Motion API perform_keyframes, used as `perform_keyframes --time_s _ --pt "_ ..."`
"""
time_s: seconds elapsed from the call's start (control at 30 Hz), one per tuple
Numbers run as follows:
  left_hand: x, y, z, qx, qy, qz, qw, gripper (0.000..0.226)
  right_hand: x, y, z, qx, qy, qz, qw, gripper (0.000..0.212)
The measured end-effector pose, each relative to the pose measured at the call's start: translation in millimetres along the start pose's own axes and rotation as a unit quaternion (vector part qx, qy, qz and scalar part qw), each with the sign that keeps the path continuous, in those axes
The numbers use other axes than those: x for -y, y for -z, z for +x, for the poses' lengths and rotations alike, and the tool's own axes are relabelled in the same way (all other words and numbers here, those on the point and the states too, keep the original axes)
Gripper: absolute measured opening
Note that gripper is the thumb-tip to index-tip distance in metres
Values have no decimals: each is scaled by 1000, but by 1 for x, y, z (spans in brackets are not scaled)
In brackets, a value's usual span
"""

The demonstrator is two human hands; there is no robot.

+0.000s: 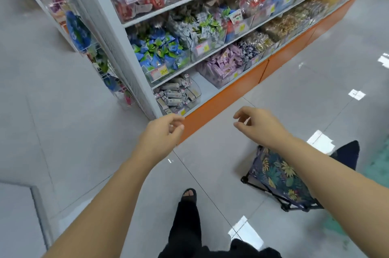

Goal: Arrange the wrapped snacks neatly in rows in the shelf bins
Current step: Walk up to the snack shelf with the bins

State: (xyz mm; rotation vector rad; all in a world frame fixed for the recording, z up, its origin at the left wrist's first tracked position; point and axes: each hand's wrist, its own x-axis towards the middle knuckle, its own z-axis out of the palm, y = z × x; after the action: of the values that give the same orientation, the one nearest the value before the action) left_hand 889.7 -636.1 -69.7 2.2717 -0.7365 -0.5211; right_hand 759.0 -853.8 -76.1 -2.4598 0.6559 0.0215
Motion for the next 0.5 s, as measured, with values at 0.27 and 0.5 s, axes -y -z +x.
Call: perform_keyframes --time_s 0.27,0.5 --pt "-8 35 132 49 -47 39 997 22 11 16 98 -8 -36 6 999 15" --pt "-25 31 214 76 -62 26 995 24 -5 45 181 -4 -34 -7 999 13"
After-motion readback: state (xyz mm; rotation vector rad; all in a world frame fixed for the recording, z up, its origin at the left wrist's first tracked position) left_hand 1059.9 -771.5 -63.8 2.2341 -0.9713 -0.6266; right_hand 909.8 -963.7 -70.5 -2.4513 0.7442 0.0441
